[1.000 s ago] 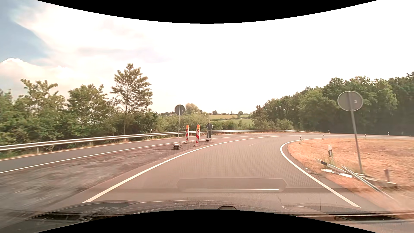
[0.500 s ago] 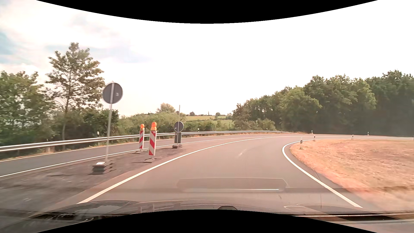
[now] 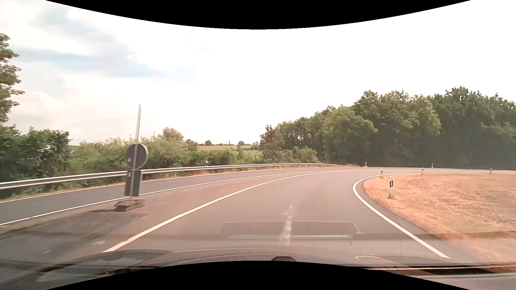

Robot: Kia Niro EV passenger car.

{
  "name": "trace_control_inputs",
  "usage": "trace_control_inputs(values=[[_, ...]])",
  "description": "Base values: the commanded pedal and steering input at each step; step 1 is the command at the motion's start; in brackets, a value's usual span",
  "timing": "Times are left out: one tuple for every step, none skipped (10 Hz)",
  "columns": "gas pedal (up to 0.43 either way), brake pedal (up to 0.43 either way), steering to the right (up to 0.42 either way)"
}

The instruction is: Follow the waypoints while adhering to traffic rules and regulations

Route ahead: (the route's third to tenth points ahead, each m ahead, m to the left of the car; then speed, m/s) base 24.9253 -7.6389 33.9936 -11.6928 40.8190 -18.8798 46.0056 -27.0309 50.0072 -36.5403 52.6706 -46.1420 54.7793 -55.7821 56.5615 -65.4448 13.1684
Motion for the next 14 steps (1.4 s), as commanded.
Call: trace_control_inputs(values=[[0.138,0.0,0.096],[0.138,0.0,0.096],[0.138,0.0,0.096],[0.138,0.0,0.096],[0.138,0.0,0.095],[0.138,0.0,0.094],[0.138,0.0,0.094],[0.138,0.0,0.093],[0.138,0.0,0.093],[0.138,0.0,0.093],[0.138,0.0,0.1],[0.138,0.0,0.106],[0.138,0.0,0.107],[0.138,0.0,0.106]])
